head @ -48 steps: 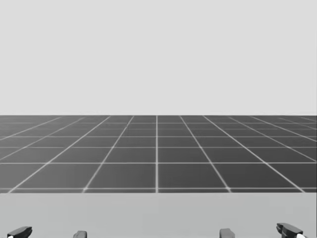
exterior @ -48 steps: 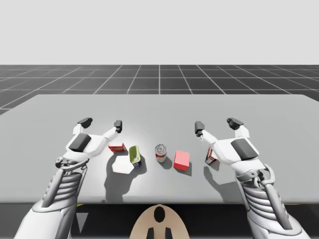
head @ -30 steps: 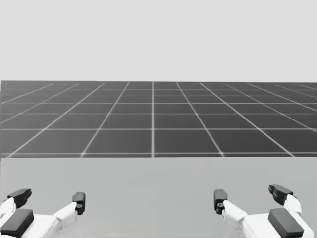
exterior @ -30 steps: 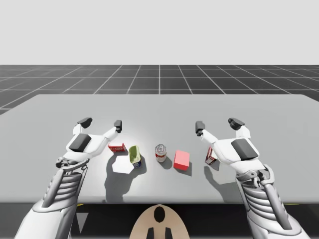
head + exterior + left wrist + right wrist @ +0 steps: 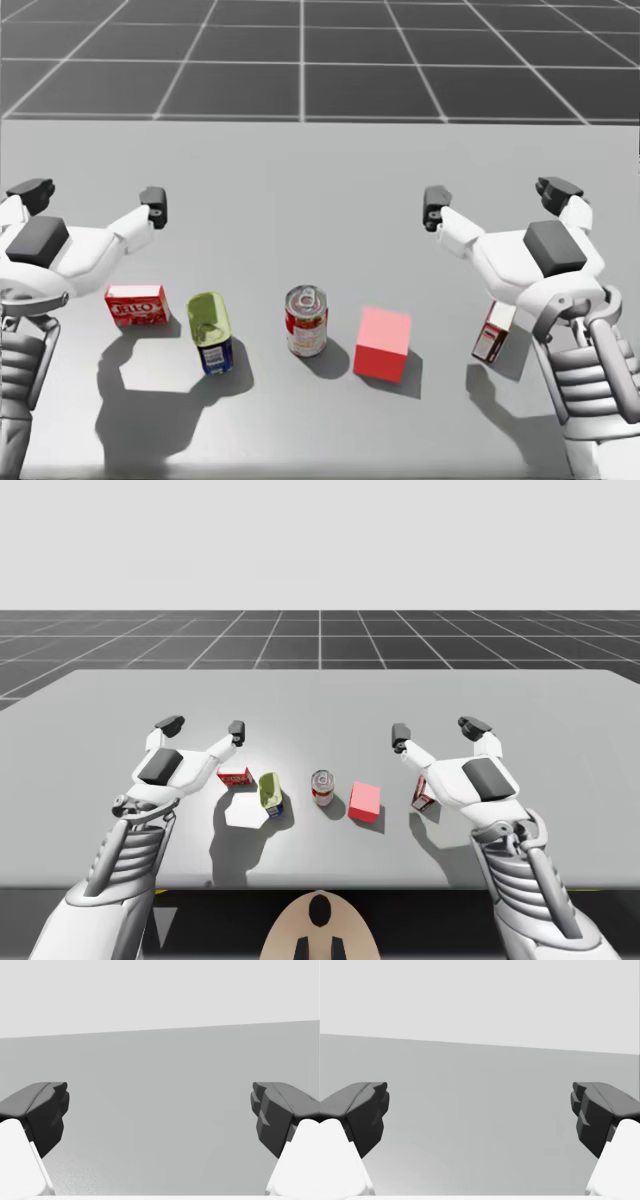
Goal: Find the red cube and pick it up.
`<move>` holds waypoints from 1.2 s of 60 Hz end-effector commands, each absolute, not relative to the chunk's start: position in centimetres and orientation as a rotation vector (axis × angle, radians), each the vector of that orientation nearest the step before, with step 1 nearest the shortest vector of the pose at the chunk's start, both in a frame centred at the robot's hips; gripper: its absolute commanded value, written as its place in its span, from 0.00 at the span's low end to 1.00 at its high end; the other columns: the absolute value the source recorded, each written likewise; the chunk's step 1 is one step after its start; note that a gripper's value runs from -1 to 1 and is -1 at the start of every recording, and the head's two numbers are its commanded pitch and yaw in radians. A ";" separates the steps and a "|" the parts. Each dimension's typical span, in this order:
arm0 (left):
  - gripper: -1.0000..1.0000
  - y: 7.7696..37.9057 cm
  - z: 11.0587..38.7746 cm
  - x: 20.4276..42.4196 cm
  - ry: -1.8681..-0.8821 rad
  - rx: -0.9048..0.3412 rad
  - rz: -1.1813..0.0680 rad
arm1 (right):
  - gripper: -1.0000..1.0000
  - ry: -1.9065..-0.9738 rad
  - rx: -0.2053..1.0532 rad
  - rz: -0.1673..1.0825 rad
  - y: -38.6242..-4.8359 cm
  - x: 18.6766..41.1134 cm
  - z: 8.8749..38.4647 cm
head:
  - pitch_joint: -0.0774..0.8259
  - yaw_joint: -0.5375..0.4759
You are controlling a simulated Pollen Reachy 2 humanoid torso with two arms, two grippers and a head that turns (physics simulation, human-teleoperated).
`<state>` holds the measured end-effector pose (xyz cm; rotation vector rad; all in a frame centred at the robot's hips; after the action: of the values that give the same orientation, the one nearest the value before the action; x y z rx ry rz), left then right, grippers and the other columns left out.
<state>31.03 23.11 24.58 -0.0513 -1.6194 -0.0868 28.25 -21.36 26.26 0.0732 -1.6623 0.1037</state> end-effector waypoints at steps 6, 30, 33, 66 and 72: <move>0.00 23.2 24.6 31.0 -1.623 -0.051 -0.087 | 0.00 -1.659 0.070 0.105 -21.2 28.3 26.2 | 0.82 0.45; 0.00 23.3 24.8 30.9 -1.625 -0.062 -0.071 | 0.00 -1.667 0.166 0.104 -19.3 25.9 26.7 | 0.89 0.37; 0.00 23.3 24.8 30.9 -1.625 -0.065 -0.070 | 0.00 -1.672 0.174 0.107 -18.7 24.8 26.8 | 0.89 0.37; 0.00 23.4 24.8 31.0 -1.625 -0.067 -0.065 | 0.00 -1.529 0.261 0.196 -14.0 19.7 21.3 | 0.90 0.38; 0.00 23.4 24.8 31.1 -1.627 -0.065 -0.065 | 0.00 -1.500 0.269 0.201 -13.5 19.5 19.9 | 0.90 0.39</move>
<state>31.03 23.47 24.87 -0.0648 -1.6256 -0.0674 20.22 -15.35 21.93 0.2013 -1.5434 0.2432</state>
